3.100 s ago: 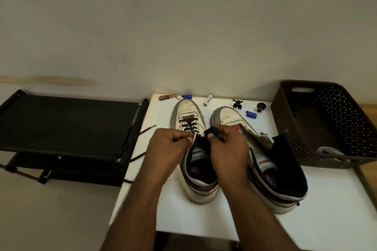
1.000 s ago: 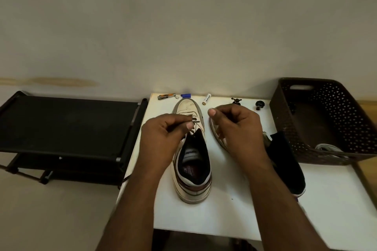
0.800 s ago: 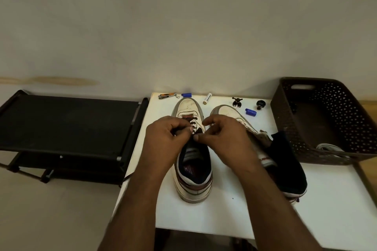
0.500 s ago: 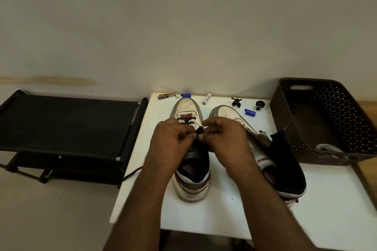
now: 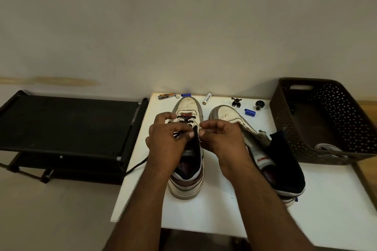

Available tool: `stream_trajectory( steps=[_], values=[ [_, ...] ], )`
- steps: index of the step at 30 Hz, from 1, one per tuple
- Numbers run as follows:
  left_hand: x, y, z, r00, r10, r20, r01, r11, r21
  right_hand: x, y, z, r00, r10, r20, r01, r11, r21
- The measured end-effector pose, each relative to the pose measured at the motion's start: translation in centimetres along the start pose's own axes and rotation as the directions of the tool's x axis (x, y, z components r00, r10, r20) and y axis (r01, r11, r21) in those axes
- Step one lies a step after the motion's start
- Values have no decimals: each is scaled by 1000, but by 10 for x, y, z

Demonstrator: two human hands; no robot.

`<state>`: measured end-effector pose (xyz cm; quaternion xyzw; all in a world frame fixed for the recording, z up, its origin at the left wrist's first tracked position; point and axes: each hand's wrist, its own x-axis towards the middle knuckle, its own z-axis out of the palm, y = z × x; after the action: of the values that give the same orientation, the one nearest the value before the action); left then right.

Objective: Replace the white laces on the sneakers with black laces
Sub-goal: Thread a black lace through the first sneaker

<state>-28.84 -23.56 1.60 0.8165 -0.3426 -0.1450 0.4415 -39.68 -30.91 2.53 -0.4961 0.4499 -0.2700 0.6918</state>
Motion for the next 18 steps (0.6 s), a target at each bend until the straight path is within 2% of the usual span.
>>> stream_trajectory(
  steps=[5, 13, 16, 18],
  values=[
    [0, 0, 2, 1000, 19, -20, -20, 999, -30, 0, 4, 3, 998, 55, -34, -52, 994, 94],
    [3, -4, -7, 998, 56, 22, -57, 998, 24, -4, 2, 13, 998, -17, -64, 13, 998, -54],
    [4, -5, -12, 999, 4, 50, -8, 997, 71, -1, -2, 13, 969, -140, -201, 119, 986, -115],
    [5, -6, -14, 999, 2, 44, -5, 998, 56, -1, -14, 10, 926, -229, -299, 253, 967, 42]
  ],
)
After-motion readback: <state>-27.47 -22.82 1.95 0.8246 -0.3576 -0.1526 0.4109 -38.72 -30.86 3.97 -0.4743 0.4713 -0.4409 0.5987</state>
